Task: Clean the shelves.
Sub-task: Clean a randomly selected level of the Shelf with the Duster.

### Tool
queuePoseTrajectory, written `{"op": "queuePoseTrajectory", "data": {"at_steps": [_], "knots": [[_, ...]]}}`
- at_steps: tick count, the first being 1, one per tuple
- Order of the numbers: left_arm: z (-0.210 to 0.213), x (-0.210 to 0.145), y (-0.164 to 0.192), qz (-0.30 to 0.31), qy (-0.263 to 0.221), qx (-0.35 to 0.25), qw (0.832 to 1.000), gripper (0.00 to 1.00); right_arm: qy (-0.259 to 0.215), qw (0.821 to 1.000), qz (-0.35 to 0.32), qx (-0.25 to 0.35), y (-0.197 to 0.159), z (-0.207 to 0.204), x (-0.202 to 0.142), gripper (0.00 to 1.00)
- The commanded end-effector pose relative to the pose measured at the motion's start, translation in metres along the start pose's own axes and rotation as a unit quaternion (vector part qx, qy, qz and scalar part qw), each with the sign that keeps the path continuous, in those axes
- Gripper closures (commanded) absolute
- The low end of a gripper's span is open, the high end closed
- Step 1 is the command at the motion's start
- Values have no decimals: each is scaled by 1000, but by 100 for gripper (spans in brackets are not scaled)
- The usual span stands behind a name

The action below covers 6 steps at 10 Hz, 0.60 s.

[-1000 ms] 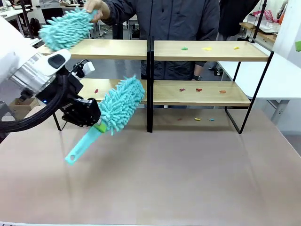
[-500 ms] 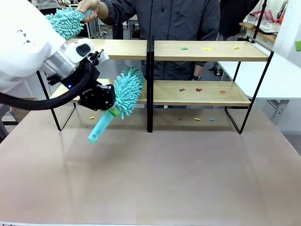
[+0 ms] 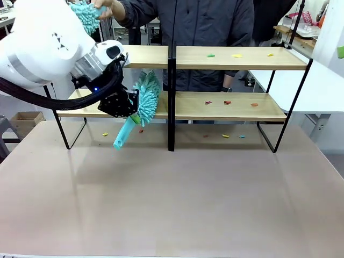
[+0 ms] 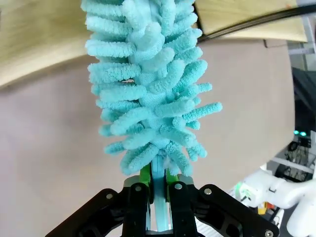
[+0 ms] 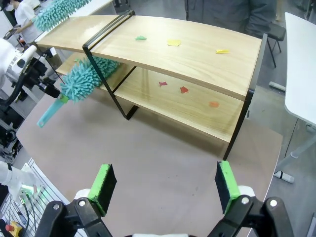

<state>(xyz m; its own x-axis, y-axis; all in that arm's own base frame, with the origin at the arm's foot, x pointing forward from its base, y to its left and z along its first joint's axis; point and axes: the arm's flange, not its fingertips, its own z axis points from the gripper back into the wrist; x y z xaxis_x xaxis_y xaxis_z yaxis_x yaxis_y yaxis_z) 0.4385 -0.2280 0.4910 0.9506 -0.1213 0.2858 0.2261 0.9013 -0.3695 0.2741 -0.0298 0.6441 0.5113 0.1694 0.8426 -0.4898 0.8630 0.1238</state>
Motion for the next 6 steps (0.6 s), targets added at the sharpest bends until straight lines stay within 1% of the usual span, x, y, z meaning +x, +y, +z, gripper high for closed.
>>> {"op": "queuePoseTrajectory", "data": {"at_steps": [1,4,6], "knots": [[-7,2,-7,17,-1,35,999,87,-4,1000,4,6,-1,0,1,0],[7,-3,5,34,4,71,997,87,-4,1000,4,6,-1,0,1,0],[15,-8,22,62,32,117,991,87,-4,1000,4,6,-1,0,1,0]]}}
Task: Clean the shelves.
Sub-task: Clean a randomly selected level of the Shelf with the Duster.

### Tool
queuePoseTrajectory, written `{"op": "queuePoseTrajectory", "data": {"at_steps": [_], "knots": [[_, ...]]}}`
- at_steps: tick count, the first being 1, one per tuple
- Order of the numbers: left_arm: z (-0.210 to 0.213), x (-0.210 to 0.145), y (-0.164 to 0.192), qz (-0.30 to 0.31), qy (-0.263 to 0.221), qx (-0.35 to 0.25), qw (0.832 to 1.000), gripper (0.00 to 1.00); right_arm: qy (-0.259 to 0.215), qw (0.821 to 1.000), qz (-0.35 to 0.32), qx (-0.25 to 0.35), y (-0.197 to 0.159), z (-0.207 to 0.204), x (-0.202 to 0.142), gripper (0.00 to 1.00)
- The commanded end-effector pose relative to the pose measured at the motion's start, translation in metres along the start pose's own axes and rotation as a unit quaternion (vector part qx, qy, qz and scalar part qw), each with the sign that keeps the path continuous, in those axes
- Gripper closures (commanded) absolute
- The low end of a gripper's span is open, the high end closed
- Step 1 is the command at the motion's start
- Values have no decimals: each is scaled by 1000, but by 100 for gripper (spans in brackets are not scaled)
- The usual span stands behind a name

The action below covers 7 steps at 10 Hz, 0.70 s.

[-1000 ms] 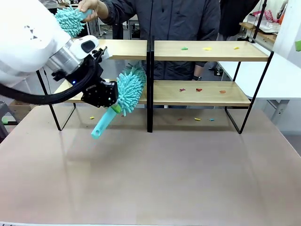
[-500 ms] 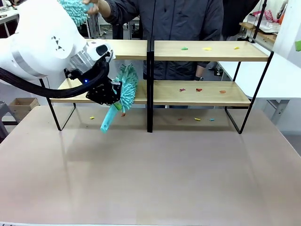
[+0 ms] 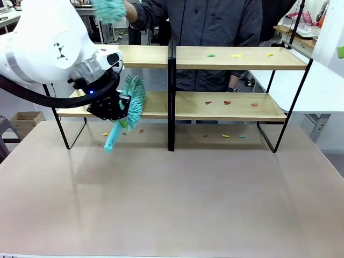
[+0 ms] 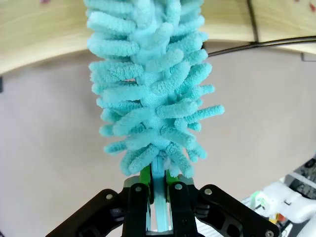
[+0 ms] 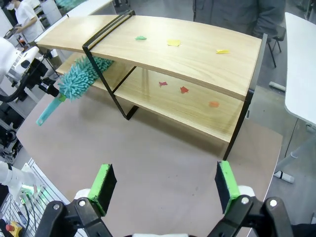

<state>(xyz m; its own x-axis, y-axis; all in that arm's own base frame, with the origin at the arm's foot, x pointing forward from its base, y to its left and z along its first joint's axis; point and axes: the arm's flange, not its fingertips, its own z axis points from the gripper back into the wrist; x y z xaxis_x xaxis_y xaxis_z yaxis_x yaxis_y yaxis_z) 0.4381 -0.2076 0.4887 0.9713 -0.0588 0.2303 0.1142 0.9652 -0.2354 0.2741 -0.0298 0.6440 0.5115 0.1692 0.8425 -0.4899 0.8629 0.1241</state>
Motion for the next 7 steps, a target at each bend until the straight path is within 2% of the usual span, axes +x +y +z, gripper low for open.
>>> {"op": "queuePoseTrajectory", "data": {"at_steps": [1,5,7], "knots": [[9,-6,13,39,23,50,998,87,-4,1000,4,6,-1,0,1,0],[20,-8,50,105,16,115,988,87,-4,1000,4,6,-1,0,1,0],[28,-20,72,166,10,176,970,87,-4,1000,4,6,-1,0,1,0]]}}
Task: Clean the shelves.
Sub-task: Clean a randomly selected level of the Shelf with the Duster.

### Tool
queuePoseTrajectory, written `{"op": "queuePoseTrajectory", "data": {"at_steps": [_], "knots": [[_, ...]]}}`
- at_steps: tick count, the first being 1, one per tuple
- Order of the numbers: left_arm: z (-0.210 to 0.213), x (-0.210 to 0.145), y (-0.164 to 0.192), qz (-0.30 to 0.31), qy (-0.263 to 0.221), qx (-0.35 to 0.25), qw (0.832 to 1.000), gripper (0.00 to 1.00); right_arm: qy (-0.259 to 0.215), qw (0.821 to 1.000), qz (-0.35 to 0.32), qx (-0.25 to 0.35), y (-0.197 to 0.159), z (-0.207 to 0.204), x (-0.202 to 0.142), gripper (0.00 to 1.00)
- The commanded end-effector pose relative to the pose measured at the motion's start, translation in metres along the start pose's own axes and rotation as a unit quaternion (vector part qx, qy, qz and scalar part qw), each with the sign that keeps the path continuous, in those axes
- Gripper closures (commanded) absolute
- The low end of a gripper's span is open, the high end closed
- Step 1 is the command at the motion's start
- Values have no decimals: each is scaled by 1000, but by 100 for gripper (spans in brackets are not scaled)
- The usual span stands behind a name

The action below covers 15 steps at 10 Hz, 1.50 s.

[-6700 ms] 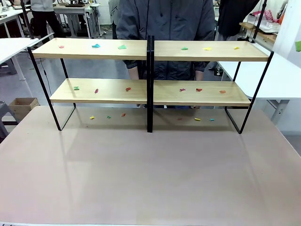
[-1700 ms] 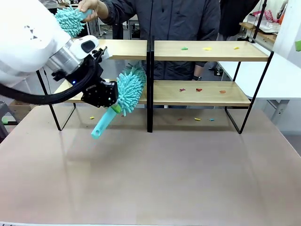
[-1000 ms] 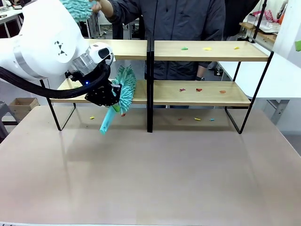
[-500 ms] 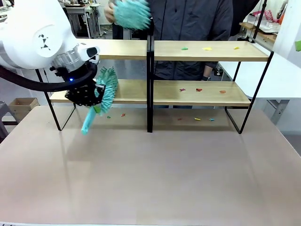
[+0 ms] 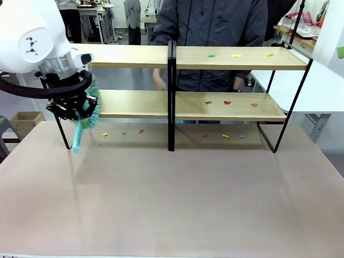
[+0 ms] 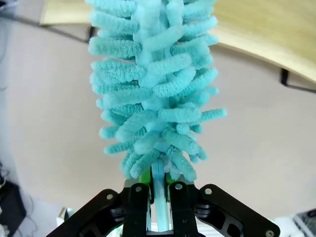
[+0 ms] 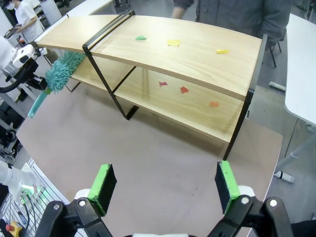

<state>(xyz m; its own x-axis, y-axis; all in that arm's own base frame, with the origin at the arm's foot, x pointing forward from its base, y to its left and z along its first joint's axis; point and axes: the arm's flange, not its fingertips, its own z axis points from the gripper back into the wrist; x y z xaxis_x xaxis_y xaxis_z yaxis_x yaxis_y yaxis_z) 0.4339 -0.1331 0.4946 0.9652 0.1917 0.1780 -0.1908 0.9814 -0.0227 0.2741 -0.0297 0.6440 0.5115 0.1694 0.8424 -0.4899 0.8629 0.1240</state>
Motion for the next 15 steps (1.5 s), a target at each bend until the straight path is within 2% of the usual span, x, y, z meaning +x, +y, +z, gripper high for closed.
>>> {"op": "queuePoseTrajectory", "data": {"at_steps": [1,2,3,5,6,8,10,11,13,15], "knots": [[3,-17,17,69,-1,65,995,87,-4,1000,4,6,-1,0,1,0],[8,-20,20,96,-48,69,992,87,-4,1000,4,6,-1,0,1,0],[14,-28,22,108,-68,108,986,87,-4,1000,4,6,-1,0,1,0],[24,-37,15,74,-117,79,987,87,-4,1000,4,6,-1,0,1,0],[25,-40,13,51,-115,63,990,87,-4,1000,4,6,-1,0,1,0],[23,-43,10,18,-99,42,994,87,-4,1000,4,6,-1,0,1,0],[25,-52,16,-63,-32,-6,997,87,-4,1000,4,6,-1,0,1,0],[31,-58,26,-104,-6,-39,994,87,-4,1000,4,6,-1,0,1,0],[52,-77,59,-203,21,-118,972,87,-4,1000,4,6,-1,0,1,0],[81,-106,112,-311,63,-182,931,87,-4,1000,4,6,-1,0,1,0]]}}
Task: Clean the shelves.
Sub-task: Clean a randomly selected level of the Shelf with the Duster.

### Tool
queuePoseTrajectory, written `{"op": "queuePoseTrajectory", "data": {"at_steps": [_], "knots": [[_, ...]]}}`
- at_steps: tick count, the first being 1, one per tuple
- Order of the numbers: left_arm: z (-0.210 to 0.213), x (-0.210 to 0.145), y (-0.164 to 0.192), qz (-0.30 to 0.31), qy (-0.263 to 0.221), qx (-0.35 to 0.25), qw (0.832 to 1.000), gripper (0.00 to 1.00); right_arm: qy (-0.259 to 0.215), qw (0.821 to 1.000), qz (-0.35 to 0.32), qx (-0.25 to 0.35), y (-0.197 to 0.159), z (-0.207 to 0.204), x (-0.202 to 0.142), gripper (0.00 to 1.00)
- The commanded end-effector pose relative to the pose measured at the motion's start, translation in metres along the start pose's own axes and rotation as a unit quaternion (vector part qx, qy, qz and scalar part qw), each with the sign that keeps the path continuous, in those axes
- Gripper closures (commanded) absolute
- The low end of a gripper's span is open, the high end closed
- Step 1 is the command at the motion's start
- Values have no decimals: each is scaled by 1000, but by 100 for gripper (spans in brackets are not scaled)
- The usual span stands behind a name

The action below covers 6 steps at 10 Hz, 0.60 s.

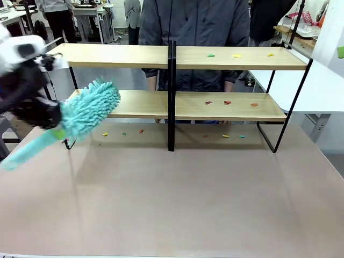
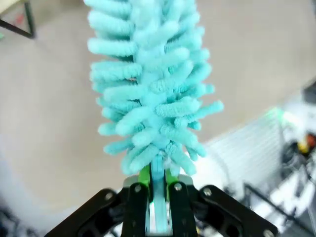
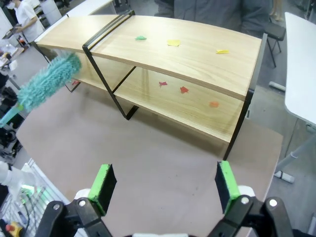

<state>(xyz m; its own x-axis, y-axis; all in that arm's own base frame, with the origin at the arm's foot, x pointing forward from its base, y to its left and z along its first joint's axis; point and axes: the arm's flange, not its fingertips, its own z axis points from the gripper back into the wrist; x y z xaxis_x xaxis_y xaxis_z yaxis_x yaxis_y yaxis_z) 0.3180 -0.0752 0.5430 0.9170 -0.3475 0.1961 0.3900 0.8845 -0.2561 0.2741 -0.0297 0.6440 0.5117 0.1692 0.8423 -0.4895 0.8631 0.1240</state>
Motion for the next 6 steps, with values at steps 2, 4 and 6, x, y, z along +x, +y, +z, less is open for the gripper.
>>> {"op": "queuePoseTrajectory", "data": {"at_steps": [2,4,6], "knots": [[58,-91,41,-166,101,-115,974,87,-4,1000,4,6,-1,0,1,0],[96,-144,66,-221,39,-156,962,87,-4,1000,4,6,-1,0,1,0],[138,-167,97,-201,-56,-165,964,87,-4,1000,4,6,-1,0,1,0]]}}
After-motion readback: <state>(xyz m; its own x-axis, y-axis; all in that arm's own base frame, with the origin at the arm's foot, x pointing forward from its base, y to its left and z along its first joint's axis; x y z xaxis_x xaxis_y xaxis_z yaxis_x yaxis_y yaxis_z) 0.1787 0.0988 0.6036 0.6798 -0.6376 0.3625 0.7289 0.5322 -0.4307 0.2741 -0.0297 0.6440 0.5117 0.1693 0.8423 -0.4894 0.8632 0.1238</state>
